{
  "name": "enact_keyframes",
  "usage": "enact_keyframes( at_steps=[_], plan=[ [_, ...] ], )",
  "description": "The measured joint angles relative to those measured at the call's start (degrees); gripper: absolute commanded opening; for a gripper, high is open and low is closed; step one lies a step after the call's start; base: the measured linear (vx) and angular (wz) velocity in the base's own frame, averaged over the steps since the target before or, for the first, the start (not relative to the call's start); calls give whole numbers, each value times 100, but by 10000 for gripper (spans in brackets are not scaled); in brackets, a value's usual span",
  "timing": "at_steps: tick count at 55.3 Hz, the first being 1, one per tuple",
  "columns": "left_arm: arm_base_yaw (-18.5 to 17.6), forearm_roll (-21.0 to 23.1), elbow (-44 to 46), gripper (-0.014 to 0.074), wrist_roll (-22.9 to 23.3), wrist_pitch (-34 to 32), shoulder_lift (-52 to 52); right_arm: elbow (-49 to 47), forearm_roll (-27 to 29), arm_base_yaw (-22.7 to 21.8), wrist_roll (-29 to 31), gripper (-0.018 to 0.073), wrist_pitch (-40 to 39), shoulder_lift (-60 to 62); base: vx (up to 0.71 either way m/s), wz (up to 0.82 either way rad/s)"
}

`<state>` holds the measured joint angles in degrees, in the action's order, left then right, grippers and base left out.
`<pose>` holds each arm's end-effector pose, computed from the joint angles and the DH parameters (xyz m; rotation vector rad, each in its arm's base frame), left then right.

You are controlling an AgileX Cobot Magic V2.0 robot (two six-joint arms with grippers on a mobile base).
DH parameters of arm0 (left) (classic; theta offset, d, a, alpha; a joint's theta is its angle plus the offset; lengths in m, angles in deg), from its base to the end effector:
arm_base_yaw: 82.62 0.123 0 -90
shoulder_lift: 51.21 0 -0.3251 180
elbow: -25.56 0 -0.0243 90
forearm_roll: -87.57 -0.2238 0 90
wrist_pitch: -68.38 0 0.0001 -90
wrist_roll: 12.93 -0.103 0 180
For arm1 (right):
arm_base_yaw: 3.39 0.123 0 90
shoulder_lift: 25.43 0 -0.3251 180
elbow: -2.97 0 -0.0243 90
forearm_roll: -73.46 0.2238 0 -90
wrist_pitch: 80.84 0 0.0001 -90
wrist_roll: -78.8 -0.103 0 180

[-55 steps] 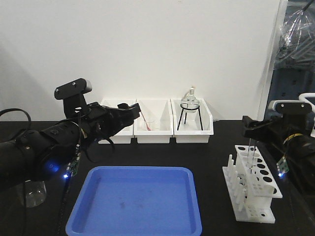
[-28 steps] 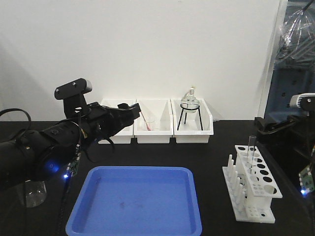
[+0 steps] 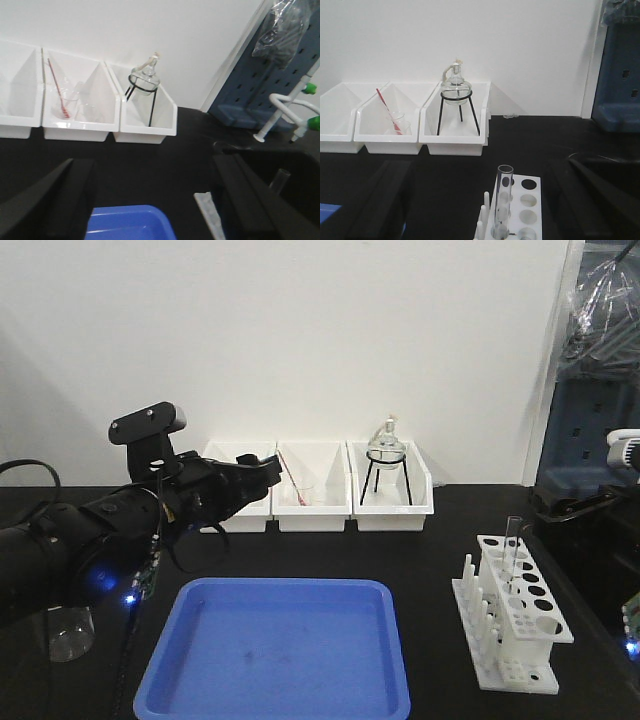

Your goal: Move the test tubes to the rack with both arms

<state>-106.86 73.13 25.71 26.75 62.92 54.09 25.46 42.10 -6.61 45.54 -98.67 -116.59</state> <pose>0.3725 -0.1704 0.3838 0.0013 1.7883 -0.6495 0.3224 -0.0017 0.3658 -0.0236 1.7154 0.1362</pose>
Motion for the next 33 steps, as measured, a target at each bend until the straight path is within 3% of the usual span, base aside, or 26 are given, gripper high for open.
enact_keyframes(
  at_steps=[10,15,33],
  plan=[
    [155,0,0,575,-878,970,-350,0,0,0,0,590,0,0,0,0],
    [166,5,0,575,-1278,1085,-589,0,0,0,0,590,0,0,0,0],
    [166,16,0,575,-1512,1270,-714,0,0,0,0,590,0,0,0,0]
  ],
)
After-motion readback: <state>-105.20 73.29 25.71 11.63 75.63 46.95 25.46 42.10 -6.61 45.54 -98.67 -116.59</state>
